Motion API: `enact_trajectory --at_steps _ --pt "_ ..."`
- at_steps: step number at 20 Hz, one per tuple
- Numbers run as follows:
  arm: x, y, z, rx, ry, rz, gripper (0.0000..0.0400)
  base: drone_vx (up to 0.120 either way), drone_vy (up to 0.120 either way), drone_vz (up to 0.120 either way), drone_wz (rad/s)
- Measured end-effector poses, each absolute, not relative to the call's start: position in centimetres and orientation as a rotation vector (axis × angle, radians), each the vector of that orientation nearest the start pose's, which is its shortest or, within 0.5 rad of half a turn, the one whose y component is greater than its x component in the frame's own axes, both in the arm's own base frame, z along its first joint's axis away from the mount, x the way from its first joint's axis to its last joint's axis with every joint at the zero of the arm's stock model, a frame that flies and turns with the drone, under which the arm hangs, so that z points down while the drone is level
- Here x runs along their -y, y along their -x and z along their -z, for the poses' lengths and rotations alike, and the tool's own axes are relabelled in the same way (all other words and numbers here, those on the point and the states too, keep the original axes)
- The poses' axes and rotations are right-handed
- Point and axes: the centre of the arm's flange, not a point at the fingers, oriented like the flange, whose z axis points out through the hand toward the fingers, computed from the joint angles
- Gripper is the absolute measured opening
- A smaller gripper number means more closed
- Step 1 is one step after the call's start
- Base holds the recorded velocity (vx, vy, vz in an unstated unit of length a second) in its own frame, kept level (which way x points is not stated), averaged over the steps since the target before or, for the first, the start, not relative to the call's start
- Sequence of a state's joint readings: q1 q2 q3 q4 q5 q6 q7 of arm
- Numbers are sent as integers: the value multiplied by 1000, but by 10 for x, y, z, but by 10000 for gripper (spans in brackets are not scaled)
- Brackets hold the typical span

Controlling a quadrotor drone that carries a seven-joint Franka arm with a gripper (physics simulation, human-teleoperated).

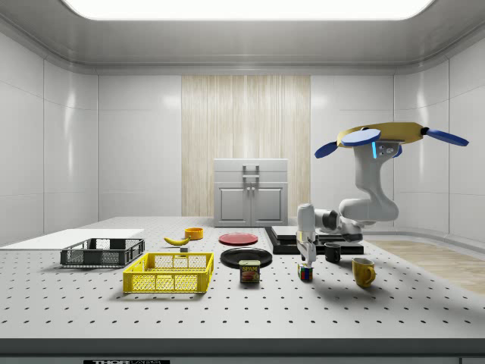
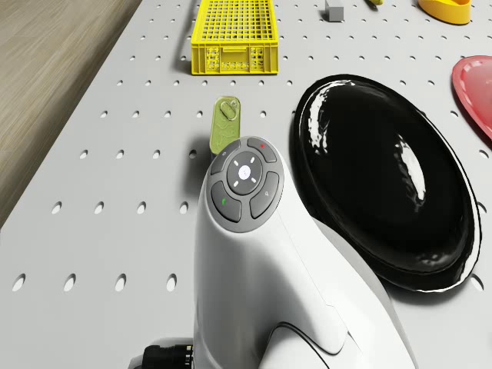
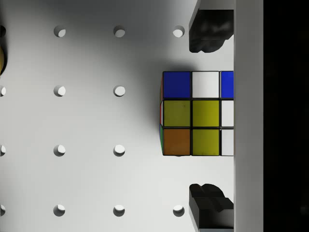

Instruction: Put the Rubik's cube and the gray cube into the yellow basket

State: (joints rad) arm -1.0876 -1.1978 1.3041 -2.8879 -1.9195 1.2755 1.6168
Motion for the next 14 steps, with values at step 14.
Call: enact_trajectory --at_steps 14 --pt "0 -311 -524 2 -1 -785 400 0 0 0 0"
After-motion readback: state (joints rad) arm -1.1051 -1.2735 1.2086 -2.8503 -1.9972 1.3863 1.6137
